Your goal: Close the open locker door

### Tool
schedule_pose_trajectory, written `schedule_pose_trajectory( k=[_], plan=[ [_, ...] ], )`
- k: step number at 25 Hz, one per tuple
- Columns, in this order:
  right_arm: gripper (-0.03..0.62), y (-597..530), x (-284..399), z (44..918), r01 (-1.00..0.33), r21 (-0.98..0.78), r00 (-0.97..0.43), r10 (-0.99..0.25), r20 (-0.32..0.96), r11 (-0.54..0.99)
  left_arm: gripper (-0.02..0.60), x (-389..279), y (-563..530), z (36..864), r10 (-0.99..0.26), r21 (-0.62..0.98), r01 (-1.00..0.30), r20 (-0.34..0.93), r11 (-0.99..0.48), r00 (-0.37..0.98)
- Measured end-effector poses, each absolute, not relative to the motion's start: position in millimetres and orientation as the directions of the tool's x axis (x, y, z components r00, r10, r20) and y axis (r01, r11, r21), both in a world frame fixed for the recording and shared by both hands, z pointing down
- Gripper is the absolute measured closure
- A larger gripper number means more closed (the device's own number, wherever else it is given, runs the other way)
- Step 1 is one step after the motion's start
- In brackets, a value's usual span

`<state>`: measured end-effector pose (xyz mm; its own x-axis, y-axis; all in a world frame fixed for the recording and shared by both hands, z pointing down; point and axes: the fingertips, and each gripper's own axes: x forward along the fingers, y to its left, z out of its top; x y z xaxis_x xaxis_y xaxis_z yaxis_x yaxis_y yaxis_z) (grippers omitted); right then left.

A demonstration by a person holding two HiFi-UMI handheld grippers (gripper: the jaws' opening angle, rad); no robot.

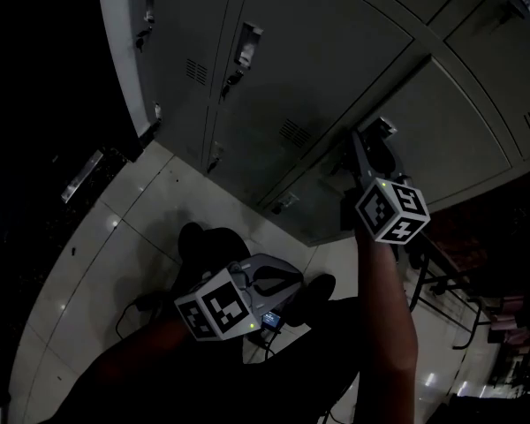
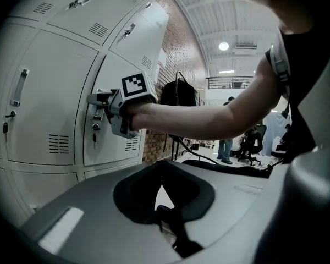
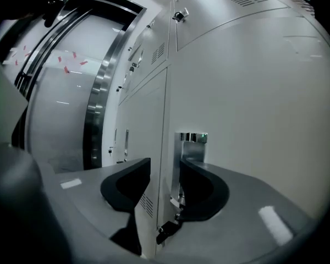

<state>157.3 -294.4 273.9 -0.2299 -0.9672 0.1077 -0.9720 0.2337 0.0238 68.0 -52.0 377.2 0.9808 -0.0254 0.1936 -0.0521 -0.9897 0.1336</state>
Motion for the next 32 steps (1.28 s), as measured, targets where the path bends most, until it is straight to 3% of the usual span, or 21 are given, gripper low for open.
schedule_pose_trajectory(
  k=[13,32],
  plan=[
    [0.386,-309,162,273,-0.983,0.024,-0.181,-0.977,0.108,0.185,0.569,64,-55,376,-0.031,0.136,-0.058,0.191,-0.989,0.981],
    [0.387,-258,179,270,-0.986,-0.002,-0.164,-0.983,0.08,0.164,0.569,66,-54,384,-0.039,0.114,-0.068,0.237,-0.991,0.971]
  ],
)
